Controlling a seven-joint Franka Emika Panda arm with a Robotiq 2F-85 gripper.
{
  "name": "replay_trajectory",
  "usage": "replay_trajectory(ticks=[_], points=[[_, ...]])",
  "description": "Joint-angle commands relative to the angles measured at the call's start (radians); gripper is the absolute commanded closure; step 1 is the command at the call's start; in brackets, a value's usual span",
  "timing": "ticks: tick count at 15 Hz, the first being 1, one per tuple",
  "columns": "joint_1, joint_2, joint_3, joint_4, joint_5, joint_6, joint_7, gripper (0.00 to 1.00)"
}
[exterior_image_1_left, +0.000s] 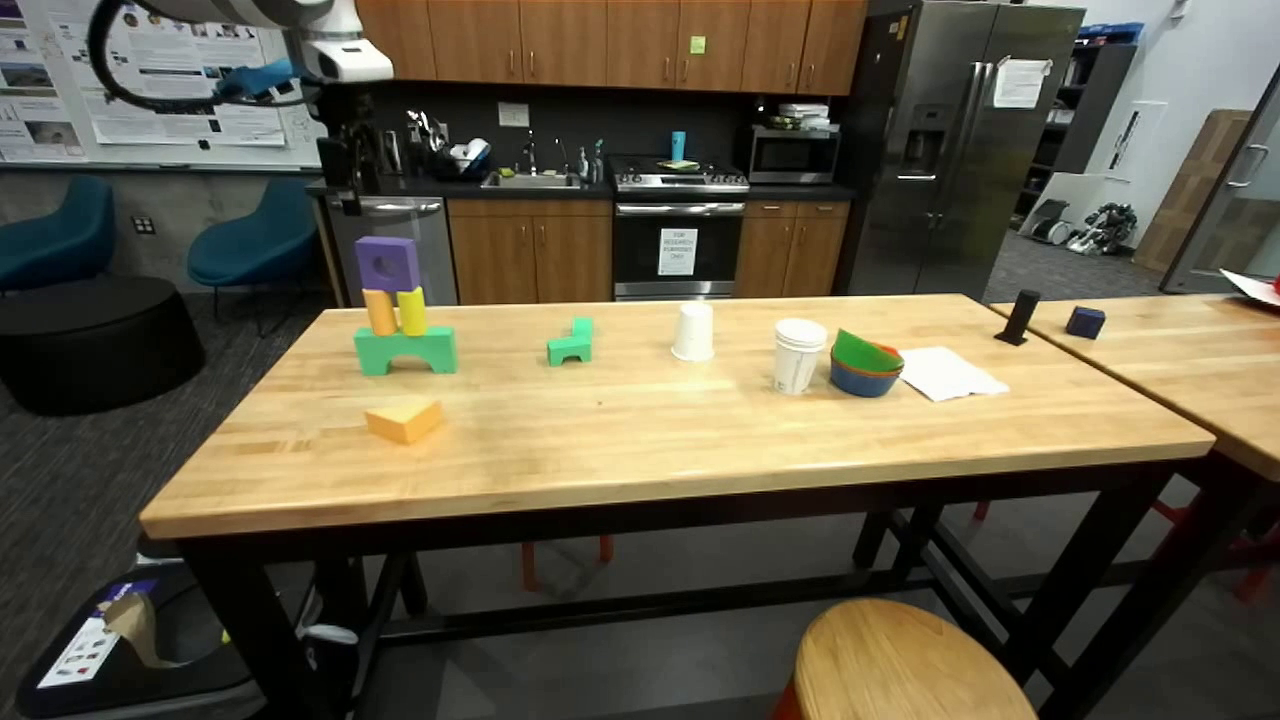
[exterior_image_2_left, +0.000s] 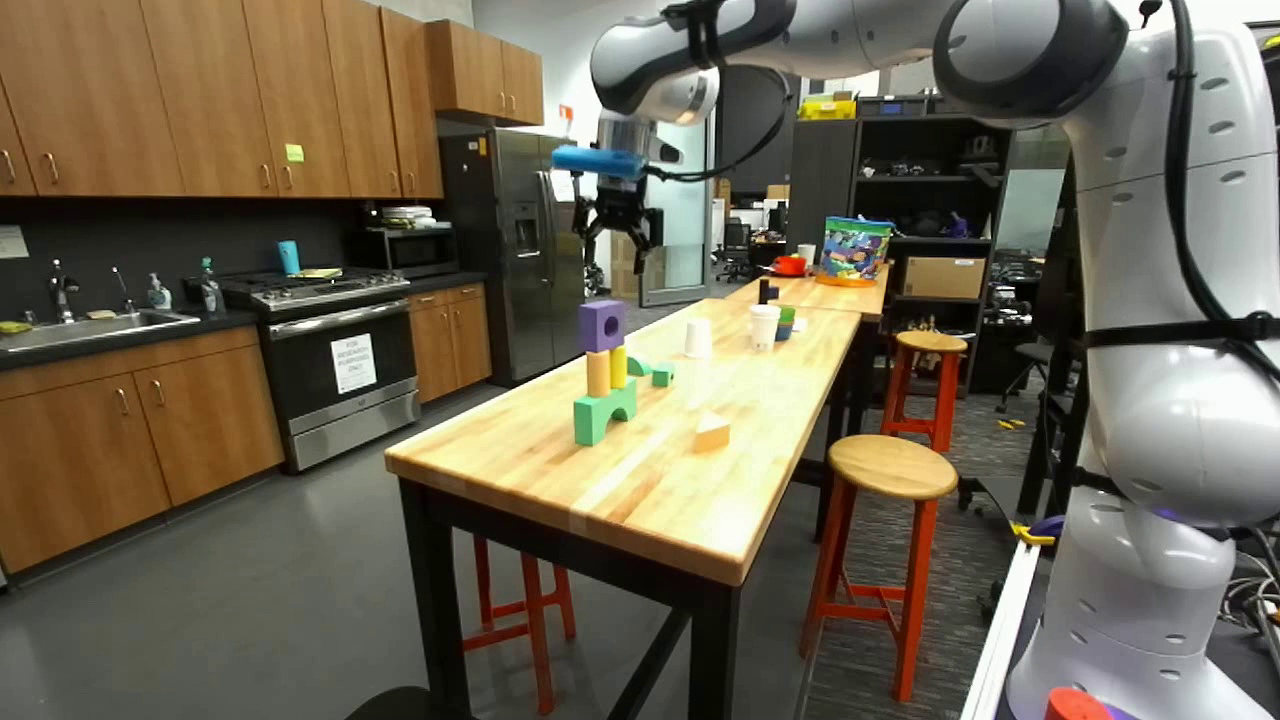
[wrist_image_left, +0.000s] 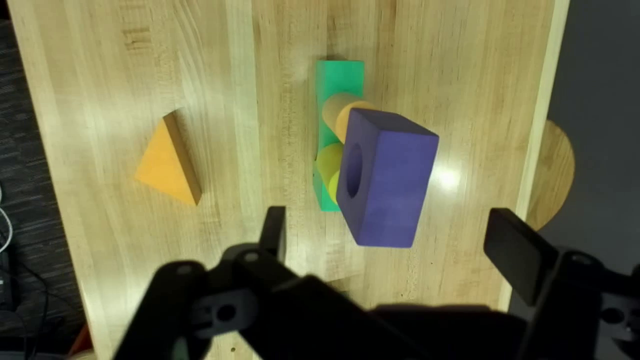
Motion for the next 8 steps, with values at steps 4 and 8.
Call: replay_trajectory(ticks=[4, 8], points=[[-0.03, -0.093, -0.005, -0.02, -0.002, -0.075, -0.094, 0.0], [-0.059, -0.126, -0.011, -0.051, 0.009, -0.084, -0.258, 0.0]])
